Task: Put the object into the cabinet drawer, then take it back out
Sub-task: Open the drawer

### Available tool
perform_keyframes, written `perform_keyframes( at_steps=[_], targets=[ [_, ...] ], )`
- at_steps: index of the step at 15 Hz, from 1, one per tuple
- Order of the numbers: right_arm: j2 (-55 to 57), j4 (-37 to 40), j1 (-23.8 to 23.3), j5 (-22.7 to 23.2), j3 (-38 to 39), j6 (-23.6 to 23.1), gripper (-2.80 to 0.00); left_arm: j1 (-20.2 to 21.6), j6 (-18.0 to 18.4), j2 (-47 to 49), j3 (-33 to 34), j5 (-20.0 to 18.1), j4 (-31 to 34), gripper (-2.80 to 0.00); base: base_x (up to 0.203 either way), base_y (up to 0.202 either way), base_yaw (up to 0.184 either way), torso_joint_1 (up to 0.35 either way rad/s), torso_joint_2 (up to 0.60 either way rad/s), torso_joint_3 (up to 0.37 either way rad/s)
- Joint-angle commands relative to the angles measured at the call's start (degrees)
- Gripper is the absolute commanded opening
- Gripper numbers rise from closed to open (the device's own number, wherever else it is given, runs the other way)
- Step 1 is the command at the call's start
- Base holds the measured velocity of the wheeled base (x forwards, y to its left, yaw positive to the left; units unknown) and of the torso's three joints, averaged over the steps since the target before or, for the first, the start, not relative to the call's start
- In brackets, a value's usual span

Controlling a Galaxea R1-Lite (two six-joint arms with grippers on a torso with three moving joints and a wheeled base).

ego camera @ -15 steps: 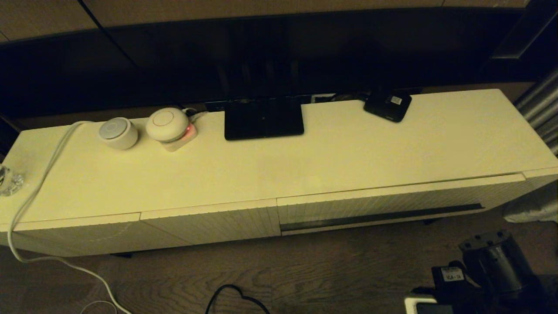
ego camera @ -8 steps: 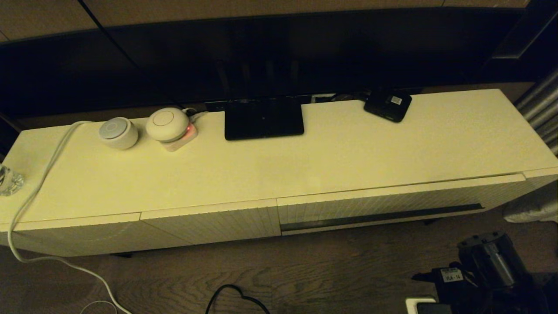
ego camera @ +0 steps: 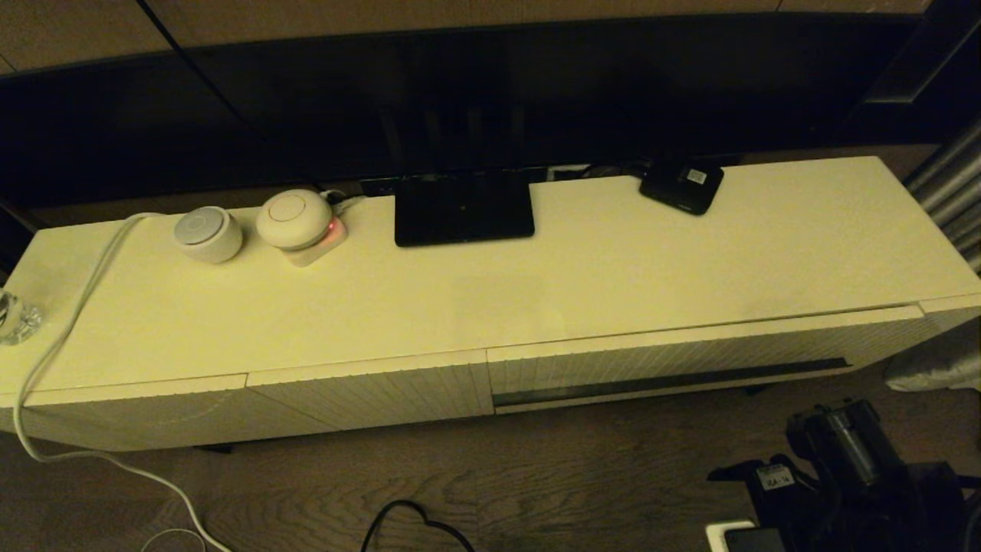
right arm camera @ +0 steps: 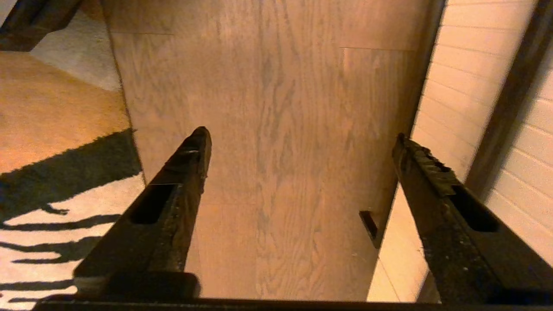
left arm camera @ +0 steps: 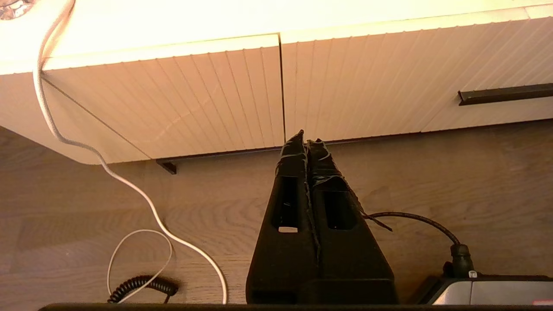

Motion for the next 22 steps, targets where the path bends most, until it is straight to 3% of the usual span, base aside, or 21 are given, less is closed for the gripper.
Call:
perform_keyframes(
  at_steps=[1, 5, 22],
  targets=[
    [2.72, -1.17, -0.07, -0.08, -0.87, -0.39, 0.00, 0.02, 0.00, 0.00, 0.09, 0.00, -0.02, -2.80, 0.000, 0.000, 0.000, 0.000, 0.00, 0.000],
    [6.65, -6.31, -1.19, -0.20, -2.79, -0.32, 0.00, 0.02, 0.00, 0.00, 0.09, 0.00, -0.02, -2.80, 0.000, 0.000, 0.000, 0.000, 0.00, 0.000],
    [13.38, -7.83, -4.97, -0.44, -10.55, -0.32, 0.00, 0.02, 0.00, 0.00, 0.09, 0.00, -0.02, -2.80, 0.000, 0.000, 0.000, 0.000, 0.00, 0.000]
  ],
)
